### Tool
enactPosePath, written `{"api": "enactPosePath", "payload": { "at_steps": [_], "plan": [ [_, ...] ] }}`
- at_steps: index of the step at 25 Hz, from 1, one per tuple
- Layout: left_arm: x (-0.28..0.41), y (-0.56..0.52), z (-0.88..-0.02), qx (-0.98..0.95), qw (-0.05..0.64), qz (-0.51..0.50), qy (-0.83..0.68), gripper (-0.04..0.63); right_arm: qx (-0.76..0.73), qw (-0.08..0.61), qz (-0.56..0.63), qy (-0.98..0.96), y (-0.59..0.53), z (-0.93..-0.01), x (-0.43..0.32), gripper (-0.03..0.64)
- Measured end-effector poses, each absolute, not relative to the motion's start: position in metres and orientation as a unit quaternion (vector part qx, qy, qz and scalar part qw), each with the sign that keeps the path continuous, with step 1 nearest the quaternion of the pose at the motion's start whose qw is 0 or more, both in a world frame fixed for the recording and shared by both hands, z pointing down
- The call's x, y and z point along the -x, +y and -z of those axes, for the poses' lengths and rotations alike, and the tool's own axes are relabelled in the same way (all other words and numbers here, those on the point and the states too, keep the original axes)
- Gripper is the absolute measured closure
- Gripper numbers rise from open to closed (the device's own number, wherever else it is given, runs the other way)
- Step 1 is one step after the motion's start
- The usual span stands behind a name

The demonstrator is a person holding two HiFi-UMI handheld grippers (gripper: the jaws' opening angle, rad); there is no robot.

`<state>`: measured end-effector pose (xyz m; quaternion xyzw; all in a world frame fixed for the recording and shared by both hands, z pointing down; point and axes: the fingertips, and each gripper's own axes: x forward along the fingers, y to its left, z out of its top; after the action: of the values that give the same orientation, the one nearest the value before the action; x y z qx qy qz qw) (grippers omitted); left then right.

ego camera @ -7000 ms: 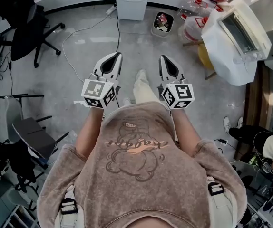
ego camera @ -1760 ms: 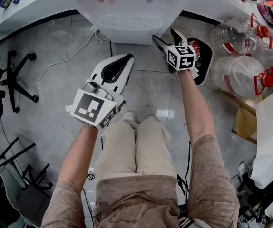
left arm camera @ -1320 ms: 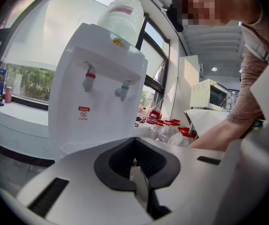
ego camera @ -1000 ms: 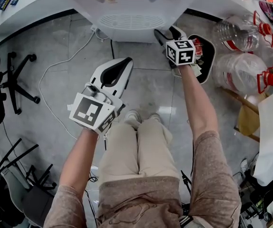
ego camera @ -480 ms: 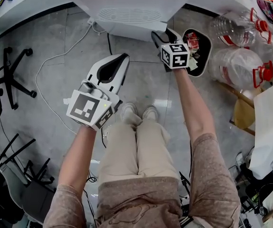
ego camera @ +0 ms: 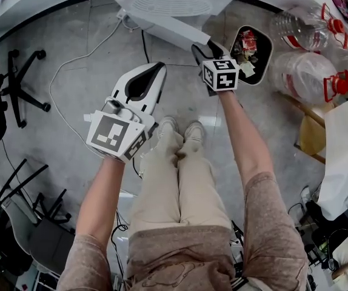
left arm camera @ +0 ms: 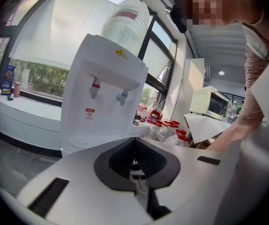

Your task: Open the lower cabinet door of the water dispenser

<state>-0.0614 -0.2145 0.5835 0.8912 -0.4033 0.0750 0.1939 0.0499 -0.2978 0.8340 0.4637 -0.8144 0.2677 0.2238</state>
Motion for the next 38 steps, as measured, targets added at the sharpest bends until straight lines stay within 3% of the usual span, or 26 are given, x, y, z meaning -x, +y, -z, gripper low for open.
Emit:
{"api": "enactPosePath", "payload": {
  "at_steps": [21, 29, 38],
  "plan": [
    [0.117, -0.167, -0.58, -0.853, 0.232, -0.062, -0.463, 0.578, -0.386, 0.294, -0.265, -0.833, -0.199, -0.838, 0.023, 0.486],
    [0.154, -0.153, -0.585, -0.828, 0.239, -0.056, -0.504, 0.578, -0.331, 0.314, -0.246, -0.855, -0.174, -0.841, 0.06, 0.559],
    [0.188, -0.134, -0.586, -0.803, 0.247, -0.054, -0.54, 0.578, -0.27, 0.332, -0.233, -0.873, -0.156, -0.842, 0.103, 0.571]
  ]
}}
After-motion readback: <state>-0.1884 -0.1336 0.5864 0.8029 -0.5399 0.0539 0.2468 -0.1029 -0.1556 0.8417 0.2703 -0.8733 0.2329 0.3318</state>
